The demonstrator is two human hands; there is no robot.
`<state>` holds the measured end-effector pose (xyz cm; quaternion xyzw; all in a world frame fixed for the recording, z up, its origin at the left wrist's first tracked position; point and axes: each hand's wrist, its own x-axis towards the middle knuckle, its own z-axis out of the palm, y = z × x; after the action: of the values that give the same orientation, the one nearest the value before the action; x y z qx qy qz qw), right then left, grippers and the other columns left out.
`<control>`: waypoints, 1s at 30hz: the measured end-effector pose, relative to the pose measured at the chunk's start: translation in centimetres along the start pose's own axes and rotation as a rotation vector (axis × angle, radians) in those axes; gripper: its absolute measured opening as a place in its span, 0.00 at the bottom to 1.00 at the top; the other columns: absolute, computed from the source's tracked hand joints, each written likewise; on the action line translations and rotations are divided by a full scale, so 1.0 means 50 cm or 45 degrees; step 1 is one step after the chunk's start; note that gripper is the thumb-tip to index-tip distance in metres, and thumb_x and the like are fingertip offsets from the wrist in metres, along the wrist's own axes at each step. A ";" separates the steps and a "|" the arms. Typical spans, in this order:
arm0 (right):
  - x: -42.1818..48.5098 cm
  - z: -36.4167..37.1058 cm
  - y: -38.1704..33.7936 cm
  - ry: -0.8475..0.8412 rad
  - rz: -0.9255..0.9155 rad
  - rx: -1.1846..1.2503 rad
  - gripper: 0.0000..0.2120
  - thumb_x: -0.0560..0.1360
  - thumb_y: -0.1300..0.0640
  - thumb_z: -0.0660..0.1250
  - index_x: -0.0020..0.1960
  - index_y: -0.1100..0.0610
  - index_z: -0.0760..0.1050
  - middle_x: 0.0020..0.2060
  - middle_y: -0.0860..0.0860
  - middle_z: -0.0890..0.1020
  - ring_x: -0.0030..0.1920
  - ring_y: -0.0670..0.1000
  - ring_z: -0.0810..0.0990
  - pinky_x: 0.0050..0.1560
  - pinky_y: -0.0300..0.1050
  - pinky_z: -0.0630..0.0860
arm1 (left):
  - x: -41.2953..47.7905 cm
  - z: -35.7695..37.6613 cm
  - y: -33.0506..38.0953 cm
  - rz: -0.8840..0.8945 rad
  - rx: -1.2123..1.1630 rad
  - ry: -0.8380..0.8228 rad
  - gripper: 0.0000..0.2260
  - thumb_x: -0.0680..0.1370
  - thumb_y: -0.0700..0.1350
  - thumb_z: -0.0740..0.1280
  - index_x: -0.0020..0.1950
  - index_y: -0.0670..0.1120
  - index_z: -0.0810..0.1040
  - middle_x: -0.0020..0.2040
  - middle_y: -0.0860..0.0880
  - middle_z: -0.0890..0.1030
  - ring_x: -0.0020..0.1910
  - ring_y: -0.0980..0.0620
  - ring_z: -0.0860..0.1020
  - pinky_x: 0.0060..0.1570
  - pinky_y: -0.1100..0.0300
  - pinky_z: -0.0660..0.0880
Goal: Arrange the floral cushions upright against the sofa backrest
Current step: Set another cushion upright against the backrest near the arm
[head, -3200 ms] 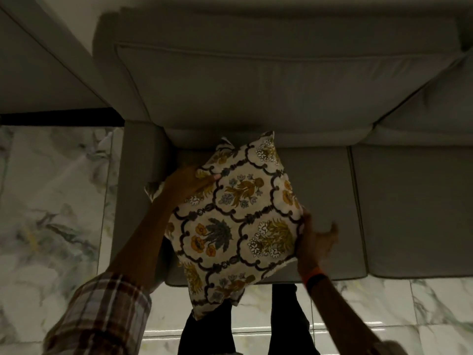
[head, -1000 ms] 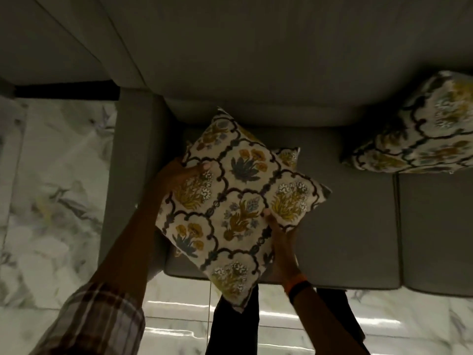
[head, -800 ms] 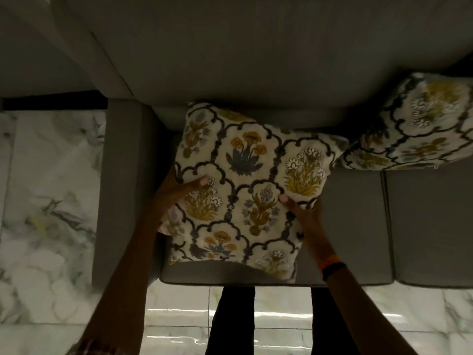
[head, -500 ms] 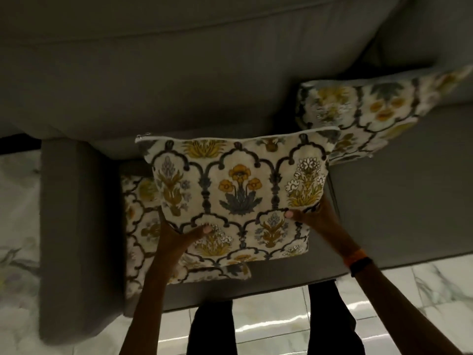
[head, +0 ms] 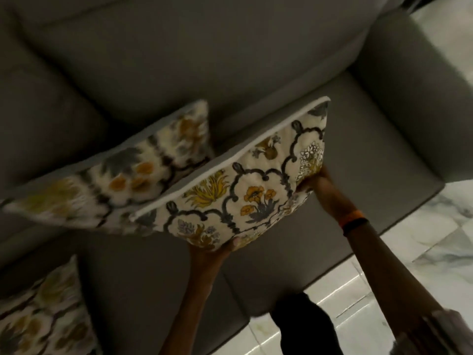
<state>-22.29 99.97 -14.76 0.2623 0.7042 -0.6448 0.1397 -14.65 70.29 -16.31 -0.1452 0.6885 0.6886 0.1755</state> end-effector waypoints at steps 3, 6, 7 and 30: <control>0.113 -0.142 -0.057 0.047 -0.034 0.030 0.41 0.65 0.73 0.65 0.74 0.50 0.66 0.57 0.46 0.80 0.49 0.46 0.84 0.36 0.35 0.81 | 0.098 0.155 0.045 0.051 -0.044 -0.006 0.42 0.66 0.29 0.77 0.71 0.57 0.63 0.68 0.57 0.72 0.68 0.58 0.72 0.60 0.68 0.73; 0.225 -0.265 -0.126 0.132 -0.072 0.135 0.45 0.65 0.73 0.61 0.80 0.51 0.60 0.57 0.47 0.78 0.45 0.48 0.87 0.32 0.37 0.83 | 0.217 0.284 0.094 0.177 -0.004 -0.100 0.43 0.66 0.31 0.77 0.71 0.60 0.61 0.68 0.65 0.70 0.68 0.62 0.70 0.63 0.70 0.69; 0.262 -0.303 -0.147 0.163 -0.104 0.150 0.45 0.66 0.76 0.59 0.80 0.50 0.60 0.57 0.47 0.78 0.42 0.47 0.88 0.31 0.38 0.83 | 0.257 0.323 0.111 0.209 -0.001 -0.136 0.43 0.67 0.31 0.77 0.71 0.61 0.61 0.67 0.69 0.70 0.68 0.64 0.69 0.63 0.71 0.68; 0.286 -0.218 0.092 0.753 -0.058 -0.642 0.36 0.79 0.42 0.65 0.81 0.57 0.60 0.79 0.60 0.65 0.78 0.62 0.64 0.77 0.65 0.64 | 0.405 0.459 0.043 0.226 0.515 0.006 0.45 0.70 0.53 0.77 0.78 0.56 0.50 0.78 0.48 0.58 0.74 0.50 0.62 0.70 0.45 0.68</control>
<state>-30.00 113.52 -24.86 0.3786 0.8561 -0.3511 -0.0236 -32.80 94.11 -23.09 -0.0474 0.8231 0.5488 0.1380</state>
